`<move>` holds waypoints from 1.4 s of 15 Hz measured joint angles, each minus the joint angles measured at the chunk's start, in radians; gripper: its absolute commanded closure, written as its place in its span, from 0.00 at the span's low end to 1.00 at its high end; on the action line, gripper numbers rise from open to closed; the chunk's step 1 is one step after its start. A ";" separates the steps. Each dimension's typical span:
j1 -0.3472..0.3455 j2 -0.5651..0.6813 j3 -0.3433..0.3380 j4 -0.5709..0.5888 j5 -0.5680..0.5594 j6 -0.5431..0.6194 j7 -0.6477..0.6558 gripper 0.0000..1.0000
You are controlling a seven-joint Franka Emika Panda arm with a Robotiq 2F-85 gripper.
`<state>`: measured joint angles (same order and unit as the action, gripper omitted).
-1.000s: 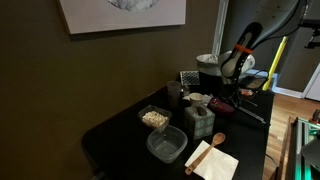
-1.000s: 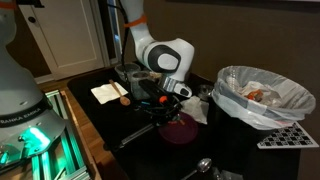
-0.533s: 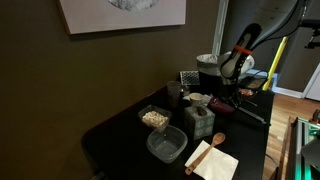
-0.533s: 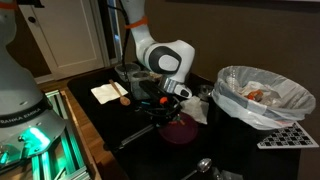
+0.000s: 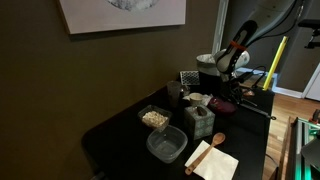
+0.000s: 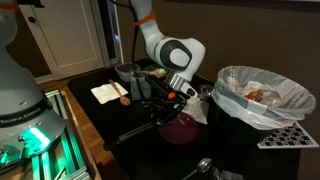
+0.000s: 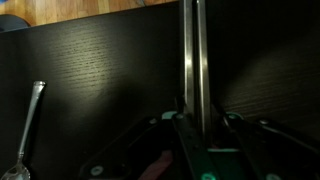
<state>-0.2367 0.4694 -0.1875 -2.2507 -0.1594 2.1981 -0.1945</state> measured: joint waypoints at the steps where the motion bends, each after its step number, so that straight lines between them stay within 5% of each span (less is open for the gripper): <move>1: -0.001 0.008 0.002 0.014 0.001 -0.023 -0.004 0.94; 14: 0.020 0.065 0.035 0.105 0.003 -0.003 -0.011 0.94; 19: 0.021 0.066 0.038 0.120 -0.057 -0.137 -0.067 0.83; 21: 0.023 0.074 0.038 0.129 -0.087 -0.184 -0.073 0.88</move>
<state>-0.2138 0.5430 -0.1494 -2.1214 -0.2464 2.0142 -0.2678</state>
